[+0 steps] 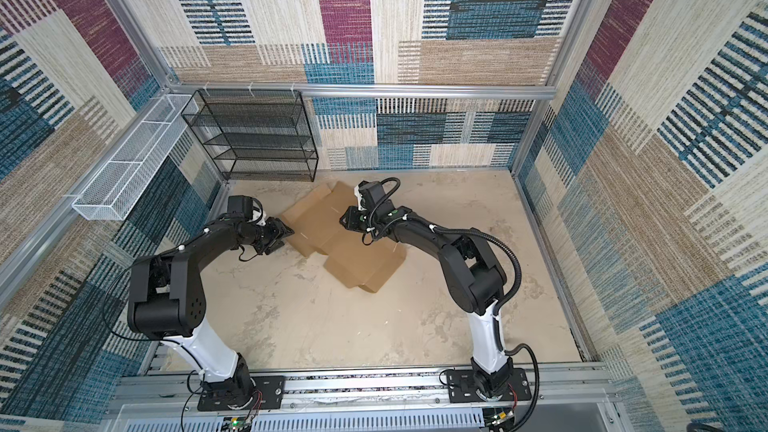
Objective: Fold the paper box
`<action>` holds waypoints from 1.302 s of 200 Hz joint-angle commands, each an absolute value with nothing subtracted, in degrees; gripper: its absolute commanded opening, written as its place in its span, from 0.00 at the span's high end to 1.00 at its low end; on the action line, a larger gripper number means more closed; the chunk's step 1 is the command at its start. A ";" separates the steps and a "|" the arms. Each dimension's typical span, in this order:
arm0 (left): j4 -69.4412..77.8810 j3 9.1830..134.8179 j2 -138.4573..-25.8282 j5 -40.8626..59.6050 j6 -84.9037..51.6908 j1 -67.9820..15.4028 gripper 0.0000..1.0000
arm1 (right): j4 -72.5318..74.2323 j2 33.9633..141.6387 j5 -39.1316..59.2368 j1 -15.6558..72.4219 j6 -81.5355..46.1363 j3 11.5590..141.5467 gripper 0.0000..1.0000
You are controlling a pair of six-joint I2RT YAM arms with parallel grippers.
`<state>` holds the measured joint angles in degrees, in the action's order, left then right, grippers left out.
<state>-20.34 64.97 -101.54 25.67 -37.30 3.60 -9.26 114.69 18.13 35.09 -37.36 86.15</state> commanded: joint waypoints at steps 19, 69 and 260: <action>-20.45 65.65 -104.36 25.52 -35.88 3.04 0.62 | -7.65 113.40 18.73 34.28 -36.74 85.78 0.67; -19.37 63.96 -103.82 22.67 -34.52 1.80 0.98 | -8.08 113.86 19.47 34.10 -36.99 86.66 0.67; 17.31 33.70 -70.76 -4.75 -25.71 -20.58 1.00 | -7.21 112.40 19.95 34.54 -69.17 94.14 0.29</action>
<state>13.08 33.80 -71.16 -2.83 -28.60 -19.68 -8.71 112.77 20.69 34.52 -66.19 93.49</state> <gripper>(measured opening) 0.065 0.711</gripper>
